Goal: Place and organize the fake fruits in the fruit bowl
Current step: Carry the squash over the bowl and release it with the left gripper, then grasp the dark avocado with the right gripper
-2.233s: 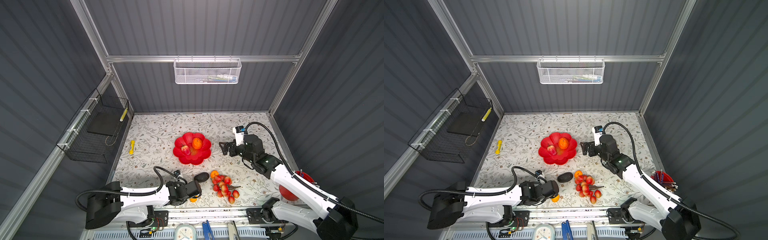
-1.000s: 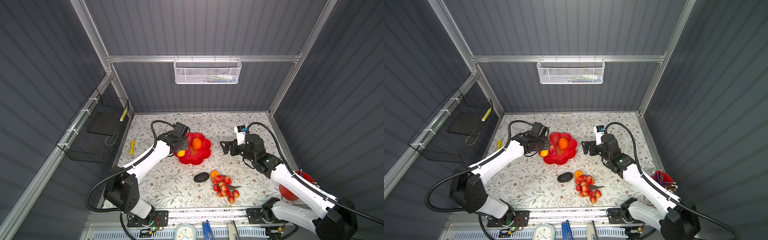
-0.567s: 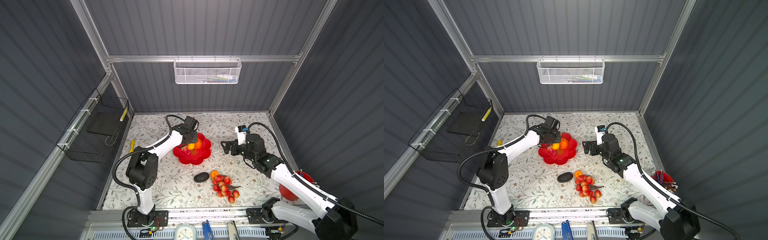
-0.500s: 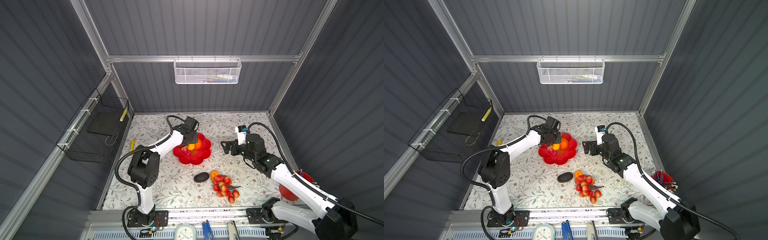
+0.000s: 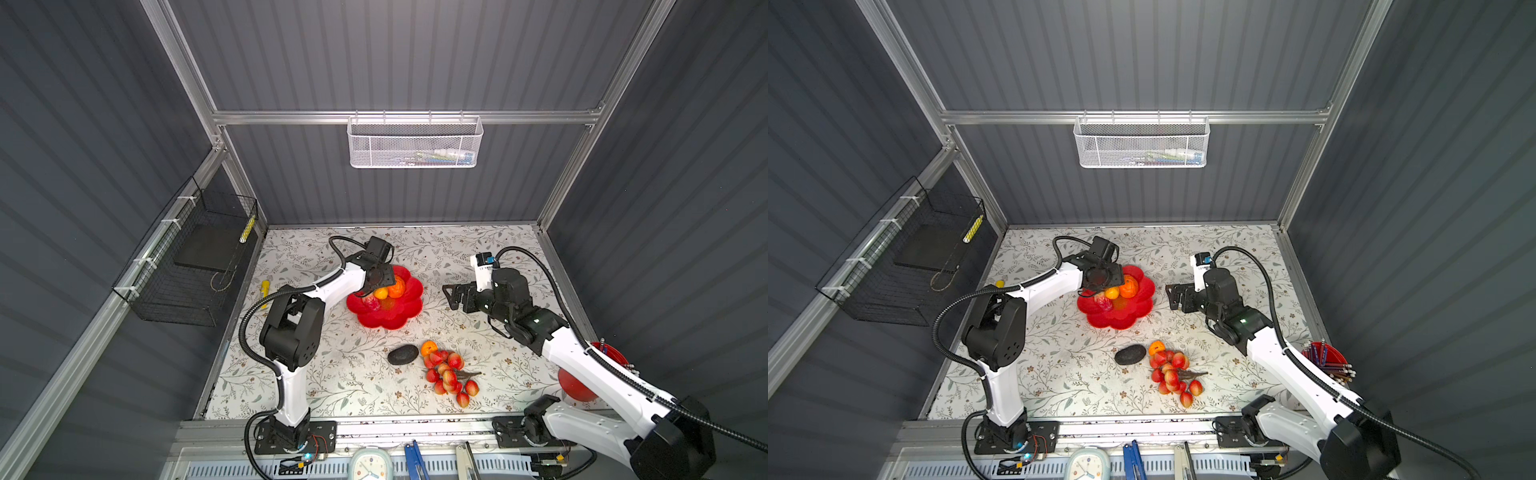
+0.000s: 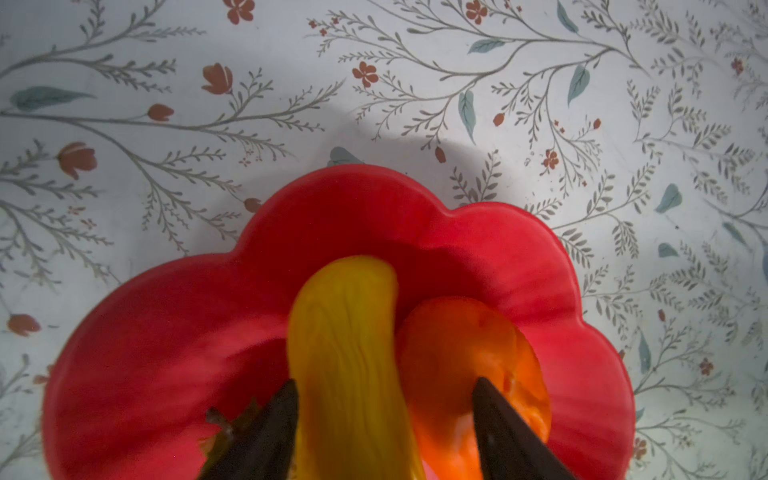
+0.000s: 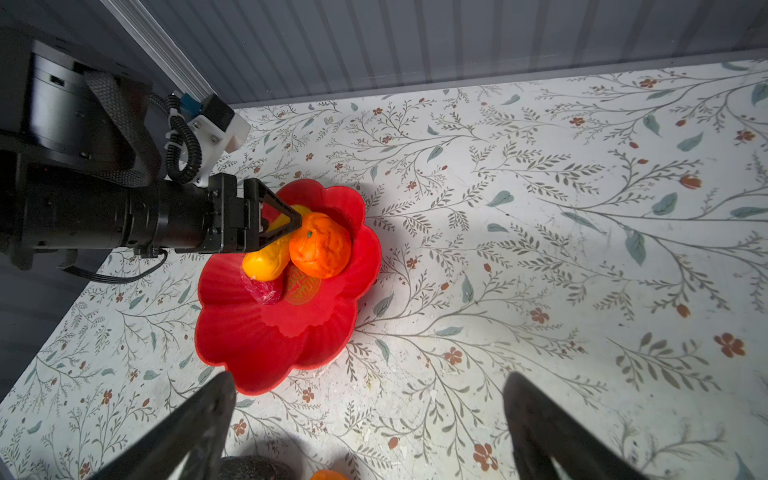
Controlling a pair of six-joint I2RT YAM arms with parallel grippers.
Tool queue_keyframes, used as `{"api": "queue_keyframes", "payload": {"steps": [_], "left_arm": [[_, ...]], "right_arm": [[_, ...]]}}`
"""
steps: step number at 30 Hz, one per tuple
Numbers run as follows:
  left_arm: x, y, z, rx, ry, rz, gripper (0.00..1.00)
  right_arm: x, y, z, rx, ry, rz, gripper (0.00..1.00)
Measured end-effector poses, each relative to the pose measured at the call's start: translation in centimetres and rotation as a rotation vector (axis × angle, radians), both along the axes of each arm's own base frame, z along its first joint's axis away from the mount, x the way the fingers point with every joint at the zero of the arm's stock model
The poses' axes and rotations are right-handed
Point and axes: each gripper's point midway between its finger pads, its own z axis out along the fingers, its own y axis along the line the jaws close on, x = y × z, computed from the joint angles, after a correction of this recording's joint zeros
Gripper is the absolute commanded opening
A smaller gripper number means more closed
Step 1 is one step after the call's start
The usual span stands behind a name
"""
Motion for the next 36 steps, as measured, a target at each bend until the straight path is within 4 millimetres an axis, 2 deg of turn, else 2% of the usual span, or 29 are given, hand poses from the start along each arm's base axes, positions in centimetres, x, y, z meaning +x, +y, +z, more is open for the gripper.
{"api": "queue_keyframes", "payload": {"steps": [4, 7, 10, 12, 14, 16, 20, 24, 27, 36], "left_arm": [[-0.7, 0.8, 1.6, -0.009, -0.048, 0.01, 0.82], [-0.4, 1.4, 5.3, -0.026, -0.15, 0.026, 0.88], [-0.2, 2.4, 10.4, -0.039, -0.294, 0.046, 0.93], [-0.6, 3.6, 14.0, -0.043, -0.397, 0.067, 0.96], [-1.6, 5.1, 16.5, -0.034, -0.474, 0.091, 0.98], [-2.9, 6.8, 17.9, -0.015, -0.528, 0.122, 1.0], [-6.2, 10.3, 18.0, 0.03, -0.574, 0.181, 1.0], [-8.9, 12.7, 17.1, 0.058, -0.585, 0.218, 1.0], [-10.4, 14.2, 16.8, 0.067, -0.594, 0.244, 1.0], [-13.3, 16.8, 16.9, 0.083, -0.598, 0.299, 1.0]], "right_arm": [[-0.6, 0.1, -0.5, -0.023, 0.03, 0.028, 0.98], [-1.2, 1.1, -0.5, -0.057, 0.041, 0.082, 0.98], [-2.5, 3.4, -0.8, -0.109, 0.051, 0.189, 0.98], [-4.1, 5.8, -1.6, -0.168, 0.059, 0.296, 0.98], [-6.0, 7.9, -2.6, -0.231, 0.069, 0.405, 0.99], [-8.2, 9.9, -4.2, -0.309, 0.084, 0.521, 0.99], [-12.1, 12.5, -7.6, -0.469, 0.108, 0.718, 0.99], [-13.9, 13.1, -10.5, -0.595, 0.122, 0.825, 0.98], [-13.8, 13.5, -11.7, -0.659, 0.126, 0.85, 0.98], [-12.2, 15.8, -13.4, -0.745, 0.107, 0.884, 0.97]]}}
